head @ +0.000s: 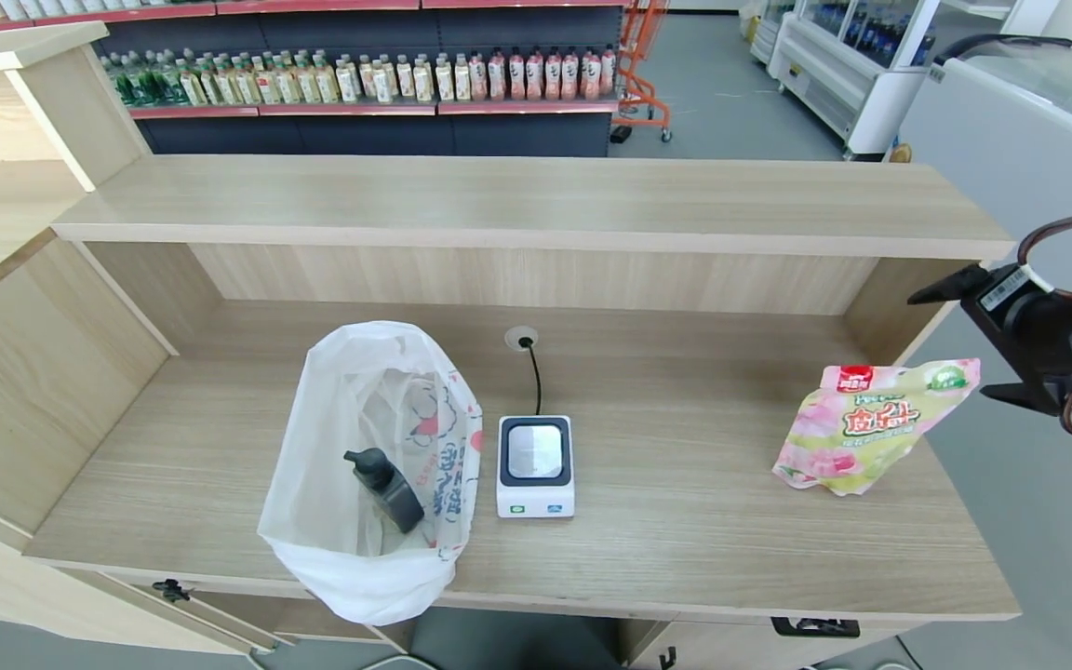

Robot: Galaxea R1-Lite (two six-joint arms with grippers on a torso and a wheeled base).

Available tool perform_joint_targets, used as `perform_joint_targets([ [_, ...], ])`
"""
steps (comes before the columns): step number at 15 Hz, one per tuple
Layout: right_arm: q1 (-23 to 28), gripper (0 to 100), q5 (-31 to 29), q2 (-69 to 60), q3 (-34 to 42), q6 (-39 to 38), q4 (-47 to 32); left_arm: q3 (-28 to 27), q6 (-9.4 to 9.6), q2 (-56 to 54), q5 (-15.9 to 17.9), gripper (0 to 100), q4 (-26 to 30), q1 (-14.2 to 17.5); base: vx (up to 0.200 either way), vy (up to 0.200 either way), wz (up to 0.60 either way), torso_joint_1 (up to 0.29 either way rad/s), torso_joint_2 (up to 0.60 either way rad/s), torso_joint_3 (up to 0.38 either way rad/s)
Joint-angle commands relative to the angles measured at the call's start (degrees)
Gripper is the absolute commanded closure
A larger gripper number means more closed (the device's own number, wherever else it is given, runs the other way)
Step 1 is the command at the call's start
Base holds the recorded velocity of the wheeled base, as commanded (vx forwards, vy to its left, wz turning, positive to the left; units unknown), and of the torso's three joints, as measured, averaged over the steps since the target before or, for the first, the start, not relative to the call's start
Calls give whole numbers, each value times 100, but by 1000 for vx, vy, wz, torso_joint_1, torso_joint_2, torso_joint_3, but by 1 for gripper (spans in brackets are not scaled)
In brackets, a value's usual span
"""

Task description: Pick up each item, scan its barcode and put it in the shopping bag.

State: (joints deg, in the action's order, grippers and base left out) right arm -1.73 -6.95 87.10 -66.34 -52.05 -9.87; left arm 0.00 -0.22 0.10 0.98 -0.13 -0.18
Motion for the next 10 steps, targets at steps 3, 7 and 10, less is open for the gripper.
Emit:
perform_joint_targets([
  [3, 261, 0, 9, 290, 51, -94, -67, 0, -4, 8, -1, 0, -4, 1, 0, 0, 0, 0, 0, 0],
  [7, 665, 0, 168, 967, 95, -77, -15, 0, -31, -1, -1, 0, -4, 1, 0, 0, 0, 0, 0, 0],
  [10, 700, 0, 255, 1415, 60, -77, 47, 0, -40, -1, -1, 0, -4, 1, 0, 0, 0, 0, 0, 0],
])
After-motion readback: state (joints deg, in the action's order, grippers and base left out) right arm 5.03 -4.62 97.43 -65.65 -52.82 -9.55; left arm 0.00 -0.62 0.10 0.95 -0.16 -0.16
